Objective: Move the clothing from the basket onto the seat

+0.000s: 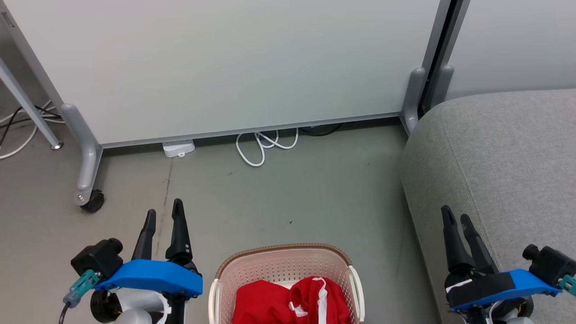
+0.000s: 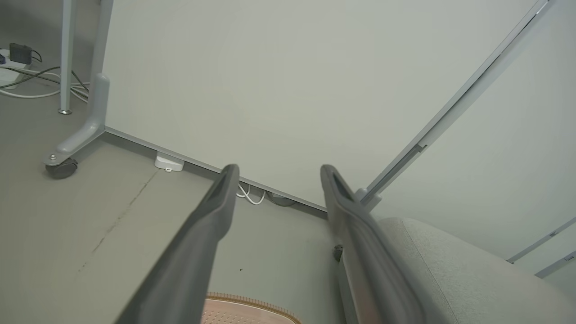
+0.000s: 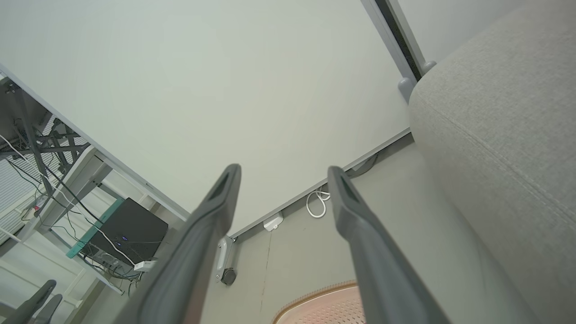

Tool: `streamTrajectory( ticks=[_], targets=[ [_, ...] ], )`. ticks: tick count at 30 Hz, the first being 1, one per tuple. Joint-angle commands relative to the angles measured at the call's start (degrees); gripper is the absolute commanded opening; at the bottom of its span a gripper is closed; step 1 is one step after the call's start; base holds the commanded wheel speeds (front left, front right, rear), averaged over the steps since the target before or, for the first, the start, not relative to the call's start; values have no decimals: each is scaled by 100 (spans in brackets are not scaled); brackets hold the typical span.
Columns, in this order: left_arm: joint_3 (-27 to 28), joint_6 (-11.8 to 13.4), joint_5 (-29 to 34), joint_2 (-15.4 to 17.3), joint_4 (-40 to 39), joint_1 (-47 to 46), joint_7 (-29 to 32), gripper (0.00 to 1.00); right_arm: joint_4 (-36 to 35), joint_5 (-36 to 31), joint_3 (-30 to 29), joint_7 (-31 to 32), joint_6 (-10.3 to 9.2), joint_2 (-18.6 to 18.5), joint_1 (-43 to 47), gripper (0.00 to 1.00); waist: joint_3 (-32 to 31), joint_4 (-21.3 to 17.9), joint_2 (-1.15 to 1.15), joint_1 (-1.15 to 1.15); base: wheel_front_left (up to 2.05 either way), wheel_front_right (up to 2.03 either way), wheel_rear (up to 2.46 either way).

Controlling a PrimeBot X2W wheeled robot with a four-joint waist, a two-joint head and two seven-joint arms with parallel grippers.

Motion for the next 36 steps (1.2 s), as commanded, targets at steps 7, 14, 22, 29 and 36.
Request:
streamTrajectory(
  ticks=[7,14,22,29,36],
  targets=[
    [-184,114,570,72,-10,-193,-161,100,2,-599,95,-164,15,-43,-84,100,2,18,0,0,0,0,0],
    [-300,160,927,84,-24,-221,-251,100,4,-964,142,-255,16,-45,-89,100,7,27,0,0,0,0,0],
    [-397,142,1349,86,-34,-237,-373,100,-17,-1410,202,-378,15,-47,-84,100,5,41,0,0,0,0,0],
    [-446,97,1702,55,-3,-245,-468,100,-4,-1769,251,-468,17,-49,-82,100,7,53,0,0,0,0,0],
    [-489,87,2074,26,14,-244,-553,100,-6,-2117,288,-560,18,-50,-78,100,13,62,0,0,0,0,0]
  ],
)
